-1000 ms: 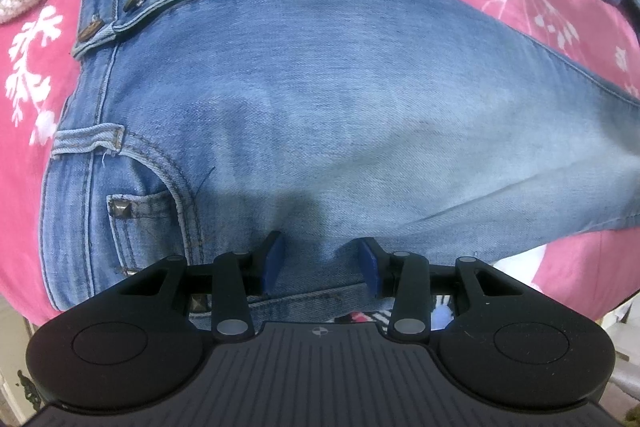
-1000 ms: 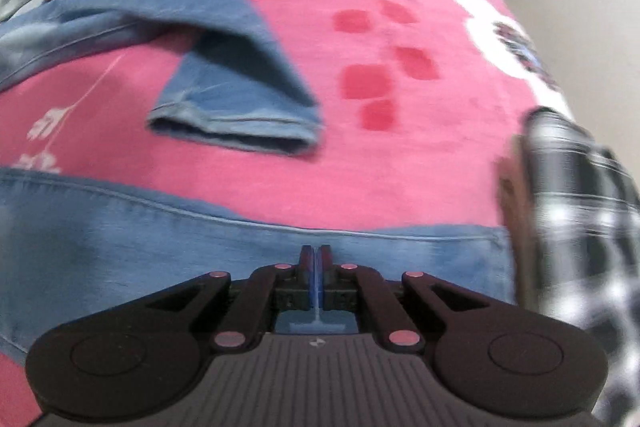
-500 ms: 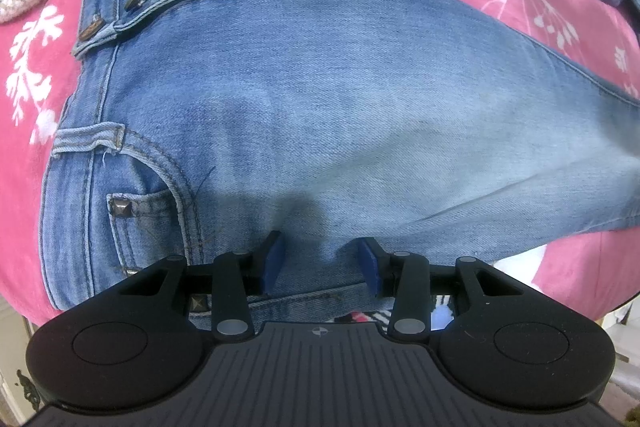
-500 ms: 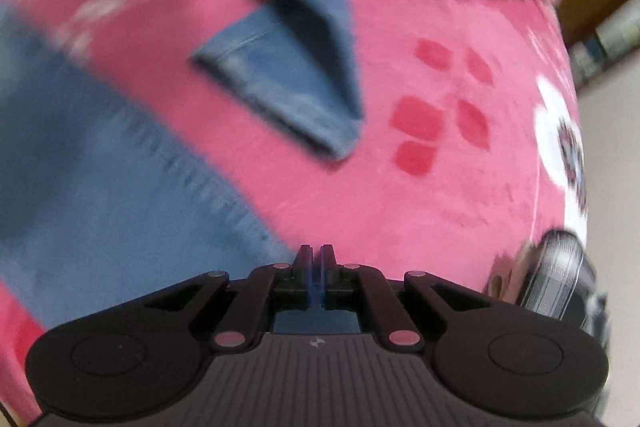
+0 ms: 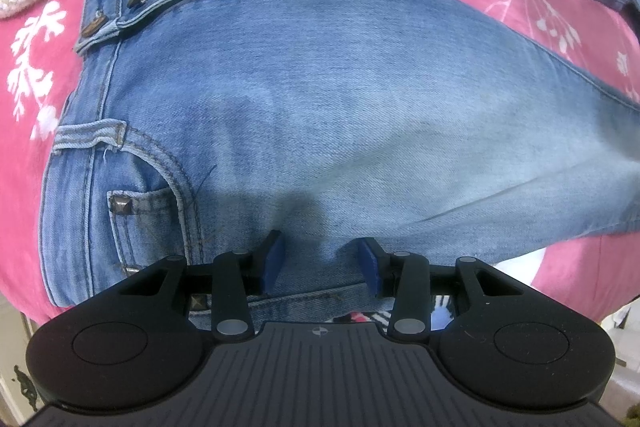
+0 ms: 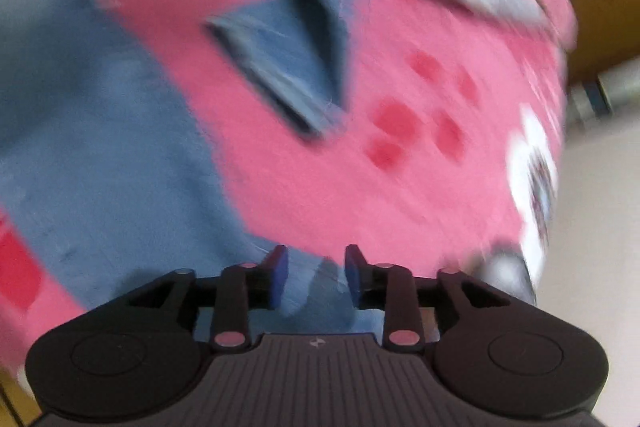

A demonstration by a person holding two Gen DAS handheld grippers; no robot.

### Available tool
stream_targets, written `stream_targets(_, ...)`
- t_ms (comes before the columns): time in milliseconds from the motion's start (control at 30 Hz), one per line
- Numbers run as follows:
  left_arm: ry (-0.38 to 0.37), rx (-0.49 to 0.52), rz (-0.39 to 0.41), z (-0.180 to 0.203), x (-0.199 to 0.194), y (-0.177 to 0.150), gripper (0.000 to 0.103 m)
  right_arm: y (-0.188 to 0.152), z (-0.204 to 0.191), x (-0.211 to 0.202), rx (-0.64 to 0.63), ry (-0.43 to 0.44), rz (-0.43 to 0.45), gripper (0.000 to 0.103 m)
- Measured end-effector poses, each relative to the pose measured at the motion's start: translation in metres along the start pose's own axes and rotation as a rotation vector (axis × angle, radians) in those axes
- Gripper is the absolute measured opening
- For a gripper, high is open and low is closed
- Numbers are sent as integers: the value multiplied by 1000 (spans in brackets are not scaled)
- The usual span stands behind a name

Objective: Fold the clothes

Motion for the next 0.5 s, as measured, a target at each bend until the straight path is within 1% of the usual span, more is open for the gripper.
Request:
stream_targets(33,0,-1,0,0,0,0,41,-3,12,5,97,4,-22,39)
stream_targets(133,2,-1,-3,-1,-1,1,41,-16,46,22,419,11,-98,41)
stream_targets(200,5,-1,-6,0,0,1,41,-23,59,32,565,26,-141,41)
stream_targets(300,8,0,-7,0,-1,2,41,-28,71,45,690,41,-186,42)
stream_targets(433,13,0,-7,1,0,2,41,-25,74,54,728,53,-241,43)
stream_targets(467,14,0,-7,2,0,2,41,-24,74,54,732,57,-250,43)
stream_targets(500,15,0,-7,2,0,2,41,-24,73,53,725,61,-254,40)
Point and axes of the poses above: each gripper's, at about its wrist camera, not at the fingertips, and x roughly the way its jaws point, z to its right, y to its top, the point moved 1 cm from there along x, roughly the way its jaws point, and after that the axes turned 15 degrees about -x, right-handed, at the moved point
